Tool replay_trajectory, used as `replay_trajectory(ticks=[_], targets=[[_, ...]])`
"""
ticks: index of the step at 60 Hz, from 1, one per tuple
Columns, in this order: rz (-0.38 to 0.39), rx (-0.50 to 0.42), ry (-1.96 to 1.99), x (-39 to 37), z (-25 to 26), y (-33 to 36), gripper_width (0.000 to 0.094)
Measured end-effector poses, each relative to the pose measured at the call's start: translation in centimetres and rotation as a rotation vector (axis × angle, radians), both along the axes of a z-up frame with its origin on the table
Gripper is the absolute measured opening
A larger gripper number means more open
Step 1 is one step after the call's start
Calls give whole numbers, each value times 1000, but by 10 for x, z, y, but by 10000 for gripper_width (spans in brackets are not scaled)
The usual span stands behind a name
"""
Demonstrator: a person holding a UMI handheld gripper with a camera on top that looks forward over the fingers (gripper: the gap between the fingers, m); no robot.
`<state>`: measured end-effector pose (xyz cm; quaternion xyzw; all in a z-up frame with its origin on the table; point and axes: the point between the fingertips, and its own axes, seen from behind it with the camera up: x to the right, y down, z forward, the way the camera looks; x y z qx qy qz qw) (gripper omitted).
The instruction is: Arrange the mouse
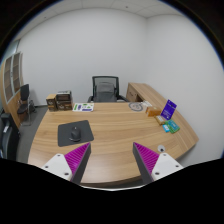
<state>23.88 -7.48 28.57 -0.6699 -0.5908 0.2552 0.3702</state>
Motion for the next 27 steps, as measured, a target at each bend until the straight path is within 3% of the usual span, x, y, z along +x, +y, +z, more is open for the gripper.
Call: replay_trajectory(ticks=[27], targets=[[-32,2,3,12,-3,5,857]])
